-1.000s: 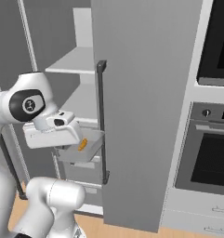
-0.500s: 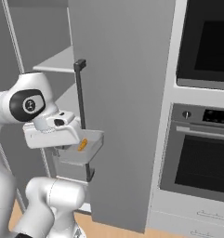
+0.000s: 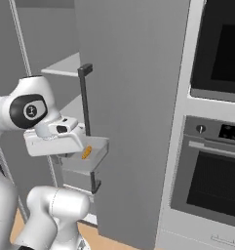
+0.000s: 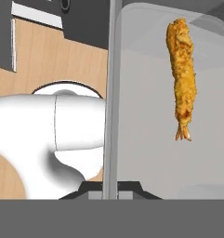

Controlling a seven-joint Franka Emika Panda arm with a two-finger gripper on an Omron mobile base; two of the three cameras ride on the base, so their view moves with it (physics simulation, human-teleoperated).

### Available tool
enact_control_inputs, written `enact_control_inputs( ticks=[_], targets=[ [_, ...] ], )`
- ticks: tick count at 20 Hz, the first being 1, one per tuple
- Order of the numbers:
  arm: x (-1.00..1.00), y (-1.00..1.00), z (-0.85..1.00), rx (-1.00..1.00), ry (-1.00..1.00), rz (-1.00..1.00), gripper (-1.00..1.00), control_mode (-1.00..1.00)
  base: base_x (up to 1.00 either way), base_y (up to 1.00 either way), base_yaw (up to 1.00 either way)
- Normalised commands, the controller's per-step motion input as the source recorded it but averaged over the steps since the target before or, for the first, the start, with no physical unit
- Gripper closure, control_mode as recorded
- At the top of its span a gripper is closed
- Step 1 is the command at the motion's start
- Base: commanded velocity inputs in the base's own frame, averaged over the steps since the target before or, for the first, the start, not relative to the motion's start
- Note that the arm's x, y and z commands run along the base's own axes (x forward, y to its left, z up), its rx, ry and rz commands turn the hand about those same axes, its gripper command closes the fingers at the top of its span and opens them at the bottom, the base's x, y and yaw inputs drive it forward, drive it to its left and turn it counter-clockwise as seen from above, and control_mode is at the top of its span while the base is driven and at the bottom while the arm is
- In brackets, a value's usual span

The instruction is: Take the meat container that has the shrimp and place it on the second highest rack of the freezer. Then take the vegetable container that has the squash and carrot and place it on the highest rack of the freezer.

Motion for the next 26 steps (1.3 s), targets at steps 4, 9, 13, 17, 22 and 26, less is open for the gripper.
enact_control_inputs(
  ticks=[4,9,13,17,22,26],
  targets=[
    [0.00,0.00,0.00,0.00,0.00,0.00,1.00,1.00,0.49,0.12,0.15],
    [0.00,0.00,0.00,0.00,0.00,0.00,1.00,1.00,0.53,0.44,0.00],
    [0.00,0.00,0.00,0.00,0.00,0.00,1.00,1.00,0.35,0.36,0.00],
    [0.00,0.00,0.00,0.00,0.00,0.00,1.00,1.00,0.53,0.61,0.00],
    [0.00,0.00,0.00,0.00,0.00,0.00,1.00,1.00,0.76,0.67,0.00],
    [0.00,0.00,0.00,0.00,0.00,0.00,1.00,1.00,0.85,0.66,0.00]
  ],
)
